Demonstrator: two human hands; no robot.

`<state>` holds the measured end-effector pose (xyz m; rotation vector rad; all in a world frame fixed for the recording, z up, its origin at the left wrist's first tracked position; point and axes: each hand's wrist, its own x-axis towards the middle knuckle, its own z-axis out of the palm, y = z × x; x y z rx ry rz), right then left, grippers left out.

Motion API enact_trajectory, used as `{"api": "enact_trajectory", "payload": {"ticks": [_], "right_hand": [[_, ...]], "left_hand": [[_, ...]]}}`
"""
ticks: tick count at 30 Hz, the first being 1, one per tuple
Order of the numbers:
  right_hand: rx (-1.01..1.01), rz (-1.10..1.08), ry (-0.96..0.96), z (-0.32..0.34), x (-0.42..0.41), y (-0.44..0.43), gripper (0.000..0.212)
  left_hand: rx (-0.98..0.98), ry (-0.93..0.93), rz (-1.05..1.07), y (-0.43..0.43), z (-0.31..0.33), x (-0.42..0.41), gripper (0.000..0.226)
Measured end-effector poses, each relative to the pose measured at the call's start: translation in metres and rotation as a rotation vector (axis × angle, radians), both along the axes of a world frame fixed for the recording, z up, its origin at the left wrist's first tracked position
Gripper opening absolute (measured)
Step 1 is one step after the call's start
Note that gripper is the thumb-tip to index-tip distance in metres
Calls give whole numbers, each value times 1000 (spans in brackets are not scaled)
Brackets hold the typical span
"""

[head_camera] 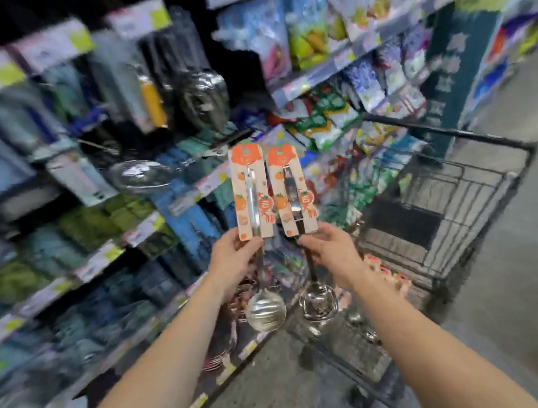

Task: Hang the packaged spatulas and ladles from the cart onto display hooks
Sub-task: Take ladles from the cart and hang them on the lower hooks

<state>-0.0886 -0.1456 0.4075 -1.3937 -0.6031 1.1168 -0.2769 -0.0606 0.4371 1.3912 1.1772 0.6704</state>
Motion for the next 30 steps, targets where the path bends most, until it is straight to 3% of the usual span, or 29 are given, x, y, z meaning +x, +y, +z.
{"api": "enact_trajectory", "payload": {"ticks": [5, 12, 16, 23, 30], "right_hand": [[81, 213, -107, 44, -91, 15, 11], [174, 436, -198, 82, -259, 16, 16], [252, 565, -190, 101, -377, -14, 5], [288, 762, -178, 126, -575, -89, 7], [350, 931, -198, 146, -735, -149, 16]], "left_hand": [[79, -24, 205, -24, 44, -108, 15], [164, -45, 462, -88, 72, -287, 12], [193, -40, 575, -146, 82, -404, 12], [263, -28, 758, -258, 100, -597, 11], [270, -69, 892, -342, 111, -740, 17]]}}
